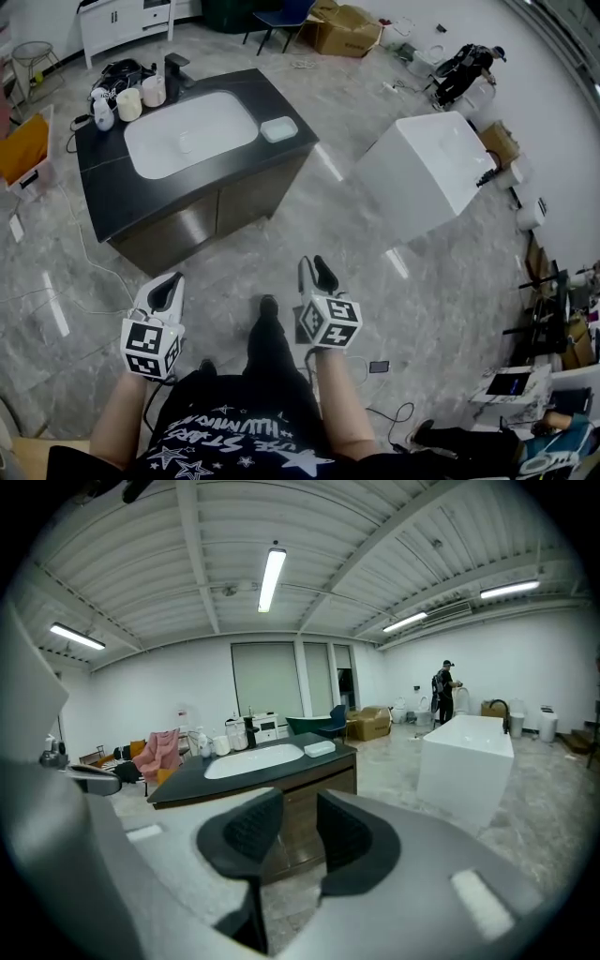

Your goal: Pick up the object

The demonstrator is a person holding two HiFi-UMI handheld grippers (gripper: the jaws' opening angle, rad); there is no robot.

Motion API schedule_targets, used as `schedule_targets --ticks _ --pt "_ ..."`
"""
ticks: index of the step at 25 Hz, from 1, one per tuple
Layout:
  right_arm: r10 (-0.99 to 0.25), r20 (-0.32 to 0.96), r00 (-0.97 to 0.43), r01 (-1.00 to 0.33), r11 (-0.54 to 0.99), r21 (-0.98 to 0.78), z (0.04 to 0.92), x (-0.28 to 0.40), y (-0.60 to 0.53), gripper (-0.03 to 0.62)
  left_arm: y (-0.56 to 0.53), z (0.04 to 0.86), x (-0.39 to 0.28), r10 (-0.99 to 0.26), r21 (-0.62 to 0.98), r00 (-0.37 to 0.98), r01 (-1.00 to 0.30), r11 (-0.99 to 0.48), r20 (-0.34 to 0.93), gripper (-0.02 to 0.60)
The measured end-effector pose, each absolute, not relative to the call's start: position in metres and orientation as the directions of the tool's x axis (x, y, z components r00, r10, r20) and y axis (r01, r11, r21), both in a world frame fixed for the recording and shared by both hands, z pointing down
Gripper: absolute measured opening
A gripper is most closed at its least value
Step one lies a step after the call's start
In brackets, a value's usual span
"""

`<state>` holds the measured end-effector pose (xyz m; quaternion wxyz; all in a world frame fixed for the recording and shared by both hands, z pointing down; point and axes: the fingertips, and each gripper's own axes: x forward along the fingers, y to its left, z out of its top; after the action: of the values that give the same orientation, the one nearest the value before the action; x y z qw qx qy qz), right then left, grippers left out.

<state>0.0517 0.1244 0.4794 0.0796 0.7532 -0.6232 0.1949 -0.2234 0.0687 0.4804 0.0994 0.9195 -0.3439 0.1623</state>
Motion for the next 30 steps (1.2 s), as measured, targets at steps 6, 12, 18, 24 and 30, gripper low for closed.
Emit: schedule_targets --ticks 6,12,18,24,30 --pt "-0.910 0.409 0.059 -0.981 -0.129 -0.144 0.497 0.106 0.042 0.121 0.005 0.475 -0.179 -0.684 0.039 0.630 -0.745 -0.666 0.369 0.008" --pt "-0.902 0.430 -0.021 -0.988 -0.046 -0.144 0.496 0.166 -0.023 0.121 -0.041 0.468 -0.115 -0.727 0.041 0.570 -0.797 -0.603 0.383 0.008" --pt "-0.896 0.437 -0.079 -0.987 0.009 -0.161 0.501 0.219 -0.081 0.121 -0.088 0.469 -0.051 -0.740 0.067 0.552 -0.816 -0.574 0.384 0.008" --pt "-0.882 0.447 -0.147 -0.983 0.078 -0.168 0.508 0.259 -0.131 0.121 -0.129 0.467 -0.004 -0.773 0.081 0.509 -0.850 -0.520 0.378 0.008" --pt "-0.872 0.454 -0.184 -0.978 0.118 -0.170 0.513 0.267 -0.165 0.121 -0.146 0.470 0.003 -0.797 0.105 0.466 -0.880 -0.463 0.384 0.008"
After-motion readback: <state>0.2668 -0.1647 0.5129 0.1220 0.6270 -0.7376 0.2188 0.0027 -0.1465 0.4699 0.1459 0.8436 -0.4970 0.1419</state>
